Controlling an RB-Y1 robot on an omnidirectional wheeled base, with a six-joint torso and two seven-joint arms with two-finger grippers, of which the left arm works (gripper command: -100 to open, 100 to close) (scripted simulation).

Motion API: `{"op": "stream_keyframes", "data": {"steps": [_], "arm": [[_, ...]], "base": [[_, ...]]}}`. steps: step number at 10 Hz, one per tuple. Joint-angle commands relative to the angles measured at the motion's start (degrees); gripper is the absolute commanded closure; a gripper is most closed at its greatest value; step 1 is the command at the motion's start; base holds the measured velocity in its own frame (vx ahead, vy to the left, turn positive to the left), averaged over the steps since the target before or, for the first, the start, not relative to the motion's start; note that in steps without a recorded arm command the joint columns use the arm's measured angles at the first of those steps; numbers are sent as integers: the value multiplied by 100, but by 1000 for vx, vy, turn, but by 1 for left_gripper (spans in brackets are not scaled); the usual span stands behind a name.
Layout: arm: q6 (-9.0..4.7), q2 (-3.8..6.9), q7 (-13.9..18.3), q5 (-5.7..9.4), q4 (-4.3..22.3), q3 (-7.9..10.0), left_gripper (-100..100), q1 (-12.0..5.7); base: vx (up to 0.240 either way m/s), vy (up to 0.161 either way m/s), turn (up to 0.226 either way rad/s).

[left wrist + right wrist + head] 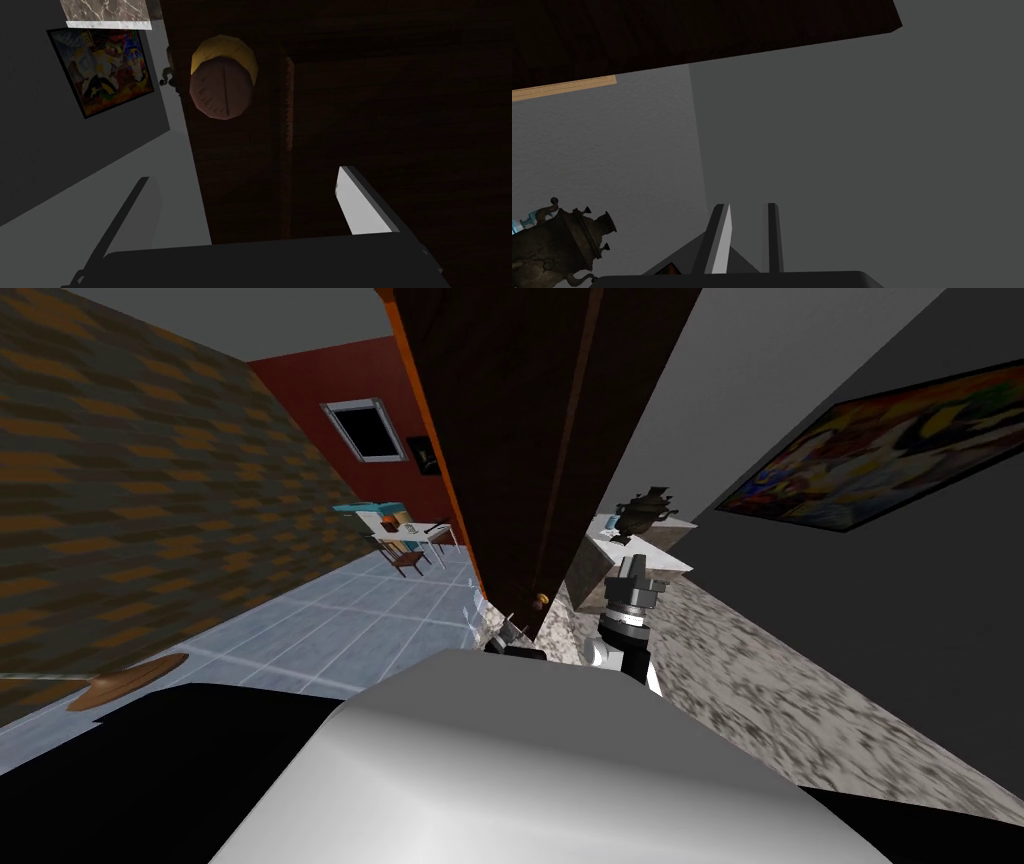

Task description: Push the door open

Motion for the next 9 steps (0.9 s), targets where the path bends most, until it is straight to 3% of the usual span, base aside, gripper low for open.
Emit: {"op": "stream_keyframes", "data": {"steps": [1,3,5,6,7,8,9], "arm": [[-22,125,1,26,46,22,-100,-50],[-41,170,-4,59,80,38,-100,-92],[-59,45,-10,90,112,54,-100,-130],[-67,-86,-12,104,127,61,-100,-148],[-18,30,12,85,37,56,-100,-60],[-18,30,12,85,37,56,100,-60],[-18,30,12,85,37,56,100,-60]], "base": [[176,-90,-13],[198,-161,-9],[174,-215,-4],[107,-161,42],[44,-69,6],[-6,8,0],[-19,28,-5]]}}
